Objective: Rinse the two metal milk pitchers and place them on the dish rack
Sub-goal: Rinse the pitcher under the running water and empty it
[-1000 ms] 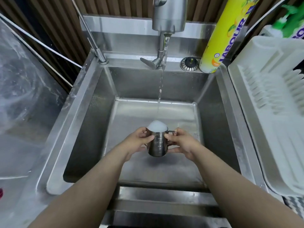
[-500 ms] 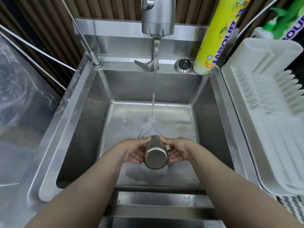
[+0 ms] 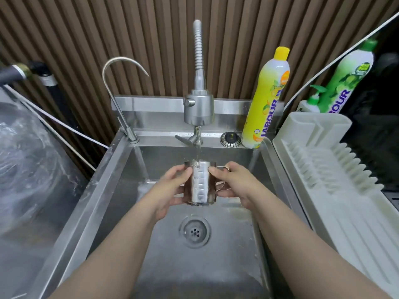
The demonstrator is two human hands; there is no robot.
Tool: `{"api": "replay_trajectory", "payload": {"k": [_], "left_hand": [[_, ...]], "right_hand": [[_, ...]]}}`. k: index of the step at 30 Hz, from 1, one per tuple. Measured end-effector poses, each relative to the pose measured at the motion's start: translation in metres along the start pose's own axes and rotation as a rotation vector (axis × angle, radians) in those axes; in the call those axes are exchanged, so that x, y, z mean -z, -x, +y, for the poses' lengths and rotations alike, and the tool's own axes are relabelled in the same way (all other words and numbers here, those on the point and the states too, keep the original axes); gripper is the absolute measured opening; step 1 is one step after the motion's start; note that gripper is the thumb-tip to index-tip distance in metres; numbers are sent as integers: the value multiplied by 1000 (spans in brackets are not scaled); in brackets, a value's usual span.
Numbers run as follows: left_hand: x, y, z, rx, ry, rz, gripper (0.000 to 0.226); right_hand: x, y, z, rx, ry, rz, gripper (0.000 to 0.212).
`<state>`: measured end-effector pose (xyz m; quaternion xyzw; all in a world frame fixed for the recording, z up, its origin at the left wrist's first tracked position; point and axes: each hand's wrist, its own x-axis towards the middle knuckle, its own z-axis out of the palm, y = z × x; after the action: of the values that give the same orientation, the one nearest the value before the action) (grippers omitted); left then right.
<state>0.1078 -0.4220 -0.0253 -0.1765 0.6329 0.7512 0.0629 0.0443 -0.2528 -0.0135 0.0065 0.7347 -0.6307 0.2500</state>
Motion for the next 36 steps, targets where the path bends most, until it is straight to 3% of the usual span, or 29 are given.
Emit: {"api": "replay_trajectory", "payload": {"k": [11, 15, 19, 22, 25, 28, 31, 33, 36], "left_hand": [[9, 23, 24, -296, 11, 5, 41], [19, 20, 47, -395, -194, 46, 43], [23, 19, 70, -429, -456, 106, 29], [25, 18, 59, -314, -474, 158, 23], [19, 24, 32, -101, -290, 157, 26], [6, 34, 4, 17, -51, 30, 29], [-3, 32, -10, -5, 46, -29, 39], [-5, 26, -7, -79, 24, -39, 41], [-1, 16, 7, -250, -39, -36, 42]], "right_hand": [[-7, 24, -21, 291, -140, -53, 37], [-21, 18, -7, 288, -410, -172, 35], [-36, 10, 3, 154, -516, -262, 24], [-29, 12, -4, 37, -409, -297, 19], [-9, 15, -25, -18, -61, -296, 20], [6, 16, -41, 48, 270, -192, 31], [15, 16, -37, 212, 468, -41, 39], [19, 17, -27, 302, 415, 28, 37], [8, 19, -6, 408, 64, 15, 28]]}}
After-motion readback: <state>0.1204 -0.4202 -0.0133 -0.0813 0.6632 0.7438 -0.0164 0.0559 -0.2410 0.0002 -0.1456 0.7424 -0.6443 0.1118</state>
